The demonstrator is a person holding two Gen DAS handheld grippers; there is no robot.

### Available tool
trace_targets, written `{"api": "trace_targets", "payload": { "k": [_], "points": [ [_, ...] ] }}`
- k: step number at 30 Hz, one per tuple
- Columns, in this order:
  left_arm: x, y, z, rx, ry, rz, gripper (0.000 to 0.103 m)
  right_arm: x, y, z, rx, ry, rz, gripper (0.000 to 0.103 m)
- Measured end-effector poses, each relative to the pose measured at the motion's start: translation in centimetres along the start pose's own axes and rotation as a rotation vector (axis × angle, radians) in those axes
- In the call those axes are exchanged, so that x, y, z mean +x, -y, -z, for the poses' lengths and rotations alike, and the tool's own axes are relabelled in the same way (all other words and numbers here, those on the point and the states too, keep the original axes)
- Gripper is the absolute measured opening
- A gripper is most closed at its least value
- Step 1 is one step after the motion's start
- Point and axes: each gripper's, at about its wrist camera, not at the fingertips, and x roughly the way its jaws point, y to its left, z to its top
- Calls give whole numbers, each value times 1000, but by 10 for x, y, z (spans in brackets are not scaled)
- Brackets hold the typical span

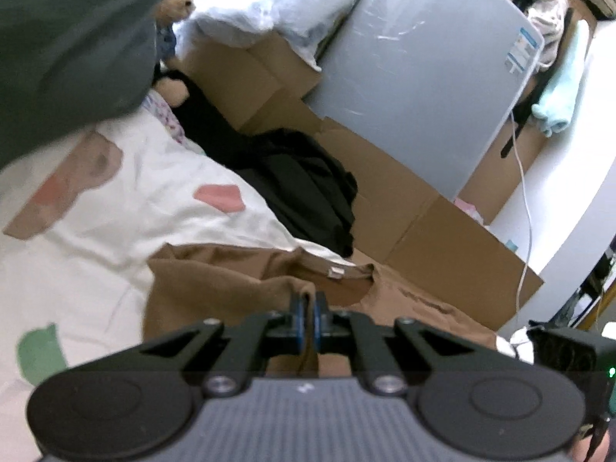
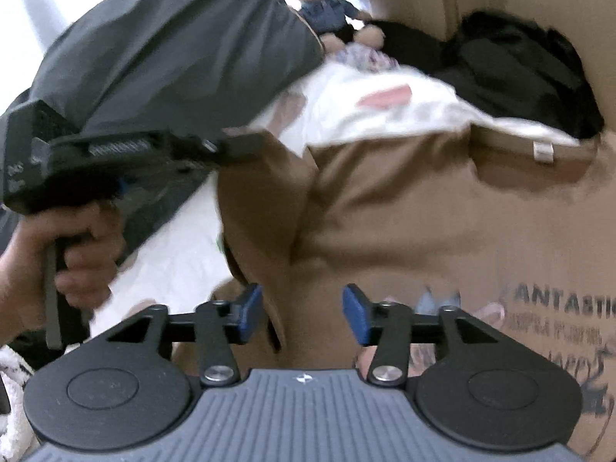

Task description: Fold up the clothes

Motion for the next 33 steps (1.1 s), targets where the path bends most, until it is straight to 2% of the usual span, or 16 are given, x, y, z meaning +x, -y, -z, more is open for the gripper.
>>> {"api": "trace_targets", "payload": {
  "k": [3, 12, 14, 16, 20, 23, 25, 28, 33],
  "points": [
    [11, 3, 3, 0, -36, 0, 5, 11, 0, -16, 4, 16, 0, 55],
    [30, -3, 5, -56, -55, 2, 8, 36, 1, -31, 42, 5, -39, 55],
    [34, -3, 5, -62, -65, 8, 18, 37, 3, -30, 53, 7, -41, 61],
    [38, -3, 3, -77, -68, 32, 41, 39, 7, -29, 63, 9, -34, 66],
    [38, -11, 2, -107, -44, 27, 45, 51, 22, -29, 99, -11, 5, 66],
    [34, -20, -2, -108, -15, -50, 47, 57, 34, -28, 125, -16, 17, 66],
    [31, -32, -5, -118, 7, -152, 50, 59, 40, -27, 140, -16, 25, 66],
    [28, -44, -9, -114, 30, -262, 51, 62, 49, -26, 165, -14, 34, 66],
    [34, -56, -17, -84, 34, -403, 57, 61, 62, -25, 206, 12, 69, 63]
  ]
}}
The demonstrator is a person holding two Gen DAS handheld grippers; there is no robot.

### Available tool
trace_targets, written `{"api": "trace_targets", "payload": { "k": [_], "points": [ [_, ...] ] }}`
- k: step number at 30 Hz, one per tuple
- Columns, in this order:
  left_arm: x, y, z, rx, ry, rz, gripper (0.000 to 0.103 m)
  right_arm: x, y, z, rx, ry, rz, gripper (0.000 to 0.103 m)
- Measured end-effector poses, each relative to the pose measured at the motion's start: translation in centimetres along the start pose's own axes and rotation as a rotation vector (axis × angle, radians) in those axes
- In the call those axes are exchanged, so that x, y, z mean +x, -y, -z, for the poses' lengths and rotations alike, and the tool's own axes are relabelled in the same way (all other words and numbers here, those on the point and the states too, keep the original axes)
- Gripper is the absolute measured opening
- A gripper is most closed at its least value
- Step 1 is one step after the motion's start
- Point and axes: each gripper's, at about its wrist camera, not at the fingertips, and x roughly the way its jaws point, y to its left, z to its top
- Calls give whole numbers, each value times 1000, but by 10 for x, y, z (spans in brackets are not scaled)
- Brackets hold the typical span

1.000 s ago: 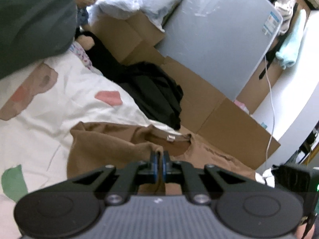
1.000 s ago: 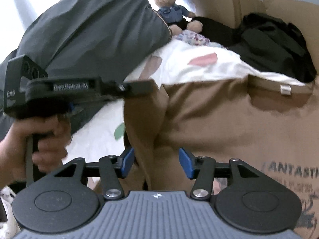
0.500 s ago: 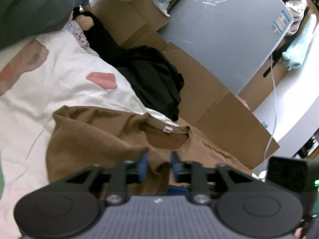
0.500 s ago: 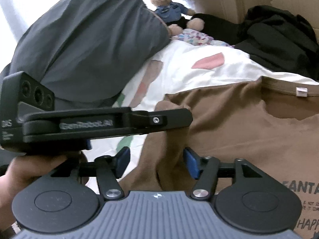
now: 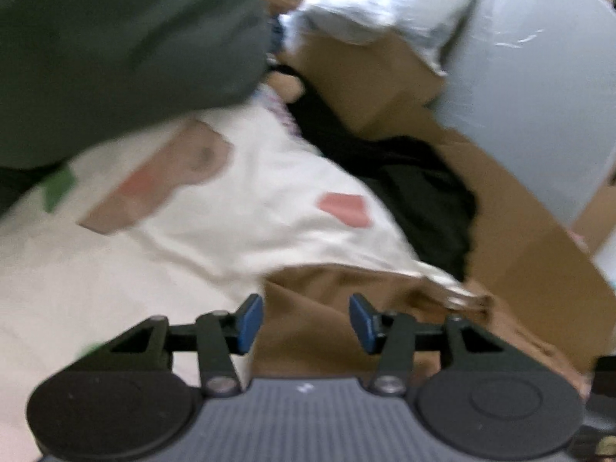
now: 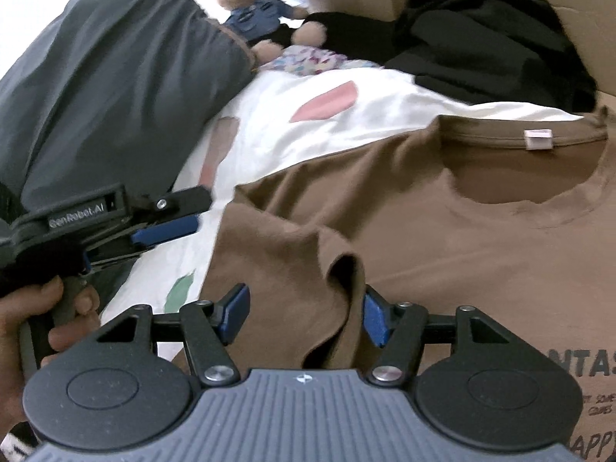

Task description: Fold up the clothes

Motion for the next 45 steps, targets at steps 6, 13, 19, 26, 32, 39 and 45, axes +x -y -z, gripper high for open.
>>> {"api": "trace_targets", "payload": {
  "k": [6, 13, 19, 26, 32, 39, 45],
  "points": [
    [26, 22, -16, 223, -45, -107, 58, 5, 11, -4, 13, -10, 10, 27],
    [63, 36, -24, 302, -157, -146, 30, 3, 18, -5, -9, -18, -5, 12],
    [82, 27, -36, 256, -227, -156, 14, -3, 26, -12, -26, -21, 2, 3],
    [99, 32, -38, 211, -227, -227, 14, -8, 40, -13, -11, -28, 17, 2],
    [98, 34, -37, 211, -221, -234, 20, 0, 50, -9, 8, -54, 42, 3],
    [57, 29, -46, 216, -125, -169, 49, -1, 51, -6, 5, -72, 80, 18],
    [26, 30, -16, 257, -122, -55, 40, -13, 65, -8, 32, -52, 134, 30]
  ]
}}
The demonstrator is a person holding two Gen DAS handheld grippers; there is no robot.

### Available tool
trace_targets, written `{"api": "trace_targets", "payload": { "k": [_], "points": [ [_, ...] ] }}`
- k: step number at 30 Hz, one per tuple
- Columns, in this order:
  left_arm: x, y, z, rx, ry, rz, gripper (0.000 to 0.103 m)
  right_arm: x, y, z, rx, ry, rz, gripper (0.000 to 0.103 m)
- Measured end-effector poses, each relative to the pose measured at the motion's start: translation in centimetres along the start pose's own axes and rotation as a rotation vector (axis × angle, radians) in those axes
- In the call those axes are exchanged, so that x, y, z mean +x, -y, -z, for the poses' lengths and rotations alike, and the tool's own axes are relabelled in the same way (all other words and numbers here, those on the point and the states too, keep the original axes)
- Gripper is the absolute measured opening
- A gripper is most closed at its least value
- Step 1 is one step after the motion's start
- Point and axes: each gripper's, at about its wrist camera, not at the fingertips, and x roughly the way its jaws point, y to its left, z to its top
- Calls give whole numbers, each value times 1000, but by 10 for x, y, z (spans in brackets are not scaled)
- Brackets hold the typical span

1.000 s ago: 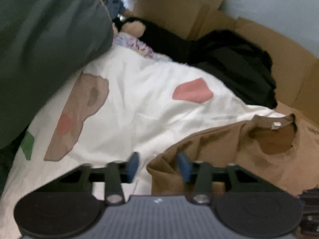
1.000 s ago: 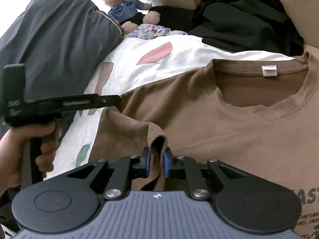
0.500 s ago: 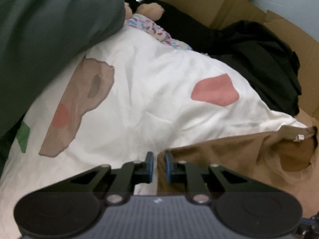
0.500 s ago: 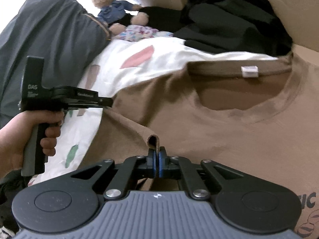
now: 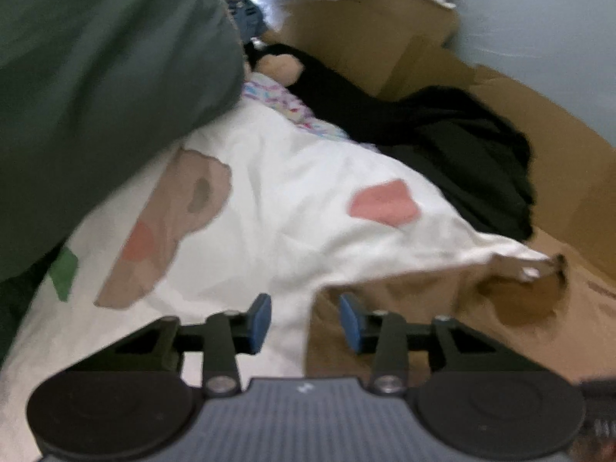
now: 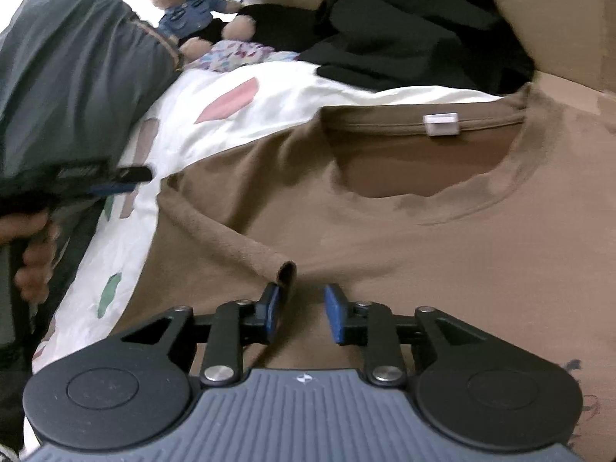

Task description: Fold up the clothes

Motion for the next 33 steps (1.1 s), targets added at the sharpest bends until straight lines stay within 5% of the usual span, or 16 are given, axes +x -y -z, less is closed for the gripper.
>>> {"api": "trace_targets", "payload": {
  "k": [6, 9, 21, 23, 25, 29, 31, 33],
  "points": [
    [-22, 31, 55, 156, -46, 185, 40, -13, 9, -1, 18, 39, -9, 31],
    [-33, 42, 81, 206, -69, 264, 40, -16, 2, -2, -8, 50, -24, 41],
    [-64, 46, 126, 249, -29, 430, 43, -11, -16, -6, -112, 4, -6, 41],
    [-62, 53, 134, 270, -37, 405, 42, -6, -18, -10, -124, -20, -3, 41],
    [-57, 54, 139, 272, -48, 391, 15, -4, -17, -11, -119, -29, -2, 41],
    [-54, 55, 144, 278, -52, 360, 3, 3, -18, -16, -110, -42, -6, 41],
    [-56, 55, 146, 281, -59, 369, 2, 6, -18, -17, -93, -42, -23, 38],
    [-57, 54, 147, 287, -69, 377, 2, 9, -16, -19, -83, -48, -32, 8]
  ]
}}
